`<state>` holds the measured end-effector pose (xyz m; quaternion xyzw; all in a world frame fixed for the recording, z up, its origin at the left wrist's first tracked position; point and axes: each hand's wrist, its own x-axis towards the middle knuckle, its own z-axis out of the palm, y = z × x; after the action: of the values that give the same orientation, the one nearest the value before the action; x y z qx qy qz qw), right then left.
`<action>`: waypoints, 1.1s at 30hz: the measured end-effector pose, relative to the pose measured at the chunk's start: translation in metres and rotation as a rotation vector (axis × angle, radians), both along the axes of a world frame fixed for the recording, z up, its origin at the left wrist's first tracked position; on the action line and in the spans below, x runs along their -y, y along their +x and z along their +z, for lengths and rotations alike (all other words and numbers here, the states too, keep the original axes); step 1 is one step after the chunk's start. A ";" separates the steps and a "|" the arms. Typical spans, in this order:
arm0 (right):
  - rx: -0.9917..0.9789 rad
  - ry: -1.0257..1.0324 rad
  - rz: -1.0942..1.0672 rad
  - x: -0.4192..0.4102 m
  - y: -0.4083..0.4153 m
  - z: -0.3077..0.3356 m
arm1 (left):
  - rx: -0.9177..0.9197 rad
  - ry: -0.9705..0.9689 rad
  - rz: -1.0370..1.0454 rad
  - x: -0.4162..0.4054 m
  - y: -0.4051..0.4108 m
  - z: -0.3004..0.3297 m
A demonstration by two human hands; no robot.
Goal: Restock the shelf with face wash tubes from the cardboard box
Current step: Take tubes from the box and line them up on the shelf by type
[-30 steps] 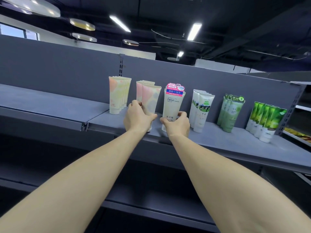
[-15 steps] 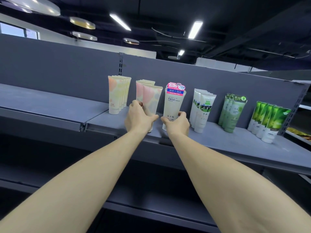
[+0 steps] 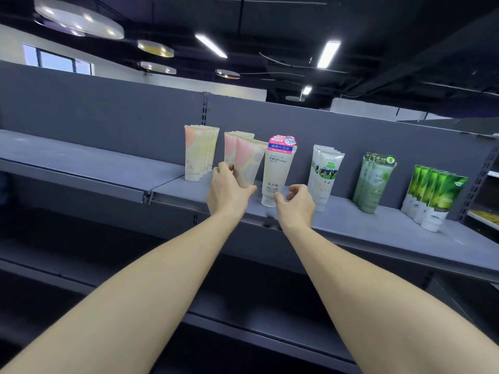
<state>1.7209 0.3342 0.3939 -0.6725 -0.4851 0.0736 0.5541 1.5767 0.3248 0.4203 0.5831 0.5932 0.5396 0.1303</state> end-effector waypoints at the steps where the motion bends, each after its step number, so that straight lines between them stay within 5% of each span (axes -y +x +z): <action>1: 0.003 0.004 0.010 0.000 -0.003 -0.001 | 0.002 0.008 0.003 0.002 -0.001 -0.001; 24: -0.083 0.021 -0.290 -0.045 0.001 0.011 | -0.001 -0.026 -0.082 -0.107 -0.036 -0.006; 33: -0.107 0.021 -0.255 -0.057 0.006 0.007 | -0.016 -0.048 -0.078 -0.127 -0.033 -0.005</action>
<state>1.7271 0.3908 0.4010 -0.7180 -0.3660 0.0333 0.5911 1.5437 0.4515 0.4149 0.6067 0.5837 0.5152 0.1604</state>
